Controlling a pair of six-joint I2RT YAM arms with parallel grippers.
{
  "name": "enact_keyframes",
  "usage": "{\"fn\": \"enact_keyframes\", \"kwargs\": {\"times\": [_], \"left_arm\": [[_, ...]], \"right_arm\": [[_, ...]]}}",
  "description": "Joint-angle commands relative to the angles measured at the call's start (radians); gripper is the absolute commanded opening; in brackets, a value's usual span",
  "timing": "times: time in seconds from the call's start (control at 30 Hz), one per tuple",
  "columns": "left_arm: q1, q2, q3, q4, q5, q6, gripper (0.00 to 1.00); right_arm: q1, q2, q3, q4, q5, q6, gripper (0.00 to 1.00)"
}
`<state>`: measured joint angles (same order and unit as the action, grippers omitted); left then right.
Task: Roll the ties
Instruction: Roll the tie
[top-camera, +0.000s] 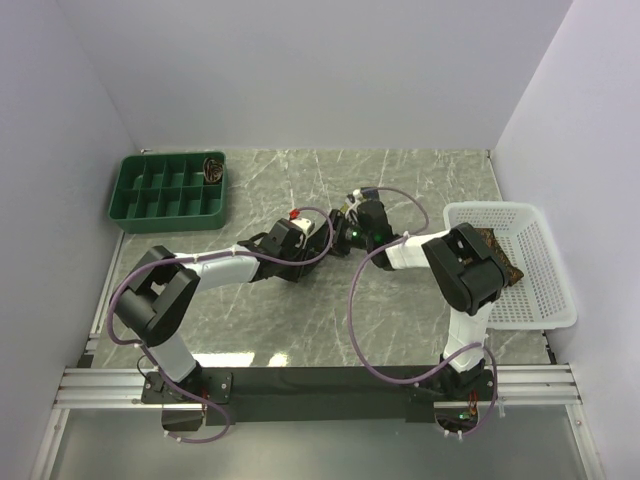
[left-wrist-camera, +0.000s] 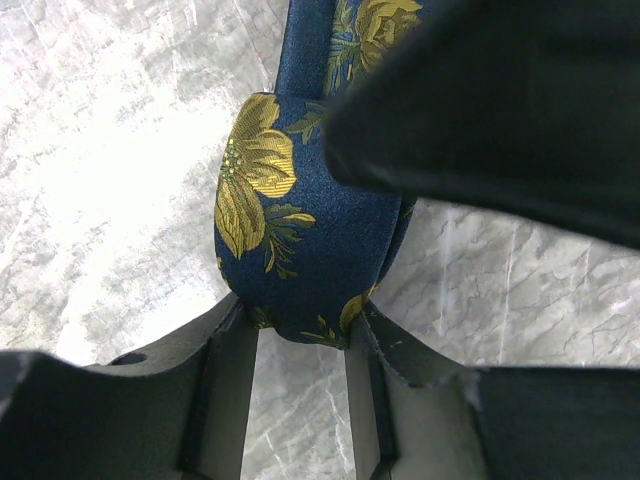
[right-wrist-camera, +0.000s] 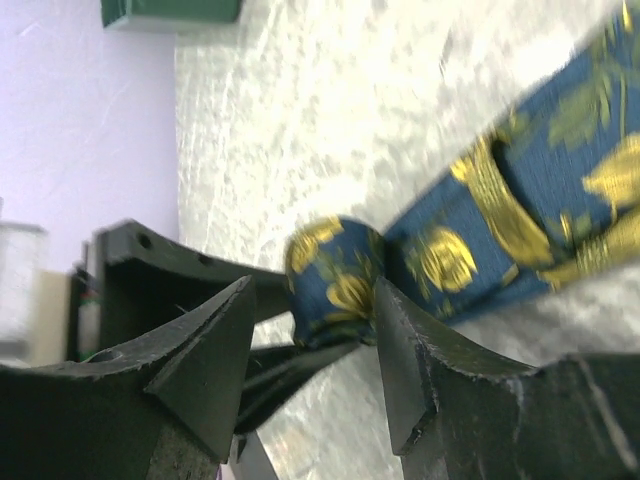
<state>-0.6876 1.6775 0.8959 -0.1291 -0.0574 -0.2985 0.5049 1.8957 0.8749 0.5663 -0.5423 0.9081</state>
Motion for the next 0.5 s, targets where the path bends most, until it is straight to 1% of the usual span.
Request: {"fn": "enact_keyframes", "kwargs": {"times": [0.0, 0.1, 0.2, 0.27, 0.3, 0.37, 0.4, 0.47], "left_arm": [[0.003, 0.011, 0.028, -0.017, 0.005, 0.018, 0.41], [0.003, 0.011, 0.031, -0.020, 0.005, 0.019, 0.41], [0.003, 0.011, 0.032, -0.018, 0.005, 0.019, 0.41], [0.003, 0.013, 0.032, -0.021, 0.005, 0.018, 0.41], [0.003, 0.014, 0.032, -0.020, 0.005, 0.019, 0.41], [0.003, 0.017, 0.032, -0.017, 0.005, 0.018, 0.41], [0.003, 0.018, 0.034, -0.020, 0.005, 0.018, 0.41], [0.003, 0.019, 0.035, -0.020, 0.004, 0.016, 0.41]], "right_arm": [[-0.011, -0.011, 0.074, -0.071, 0.018, -0.072, 0.57], [-0.009, 0.023, 0.098, -0.092, 0.009, -0.081, 0.56], [-0.009, 0.046, 0.075, -0.066, -0.010, -0.072, 0.52], [-0.009, 0.058, 0.046, -0.026, -0.022, -0.063, 0.47], [-0.011, 0.071, 0.036, -0.014, -0.037, -0.054, 0.39], [-0.011, 0.088, 0.018, 0.015, -0.057, -0.051, 0.36], [-0.011, 0.101, 0.004, 0.032, -0.065, -0.041, 0.31], [-0.009, 0.112, -0.010, 0.058, -0.076, -0.038, 0.24]]}}
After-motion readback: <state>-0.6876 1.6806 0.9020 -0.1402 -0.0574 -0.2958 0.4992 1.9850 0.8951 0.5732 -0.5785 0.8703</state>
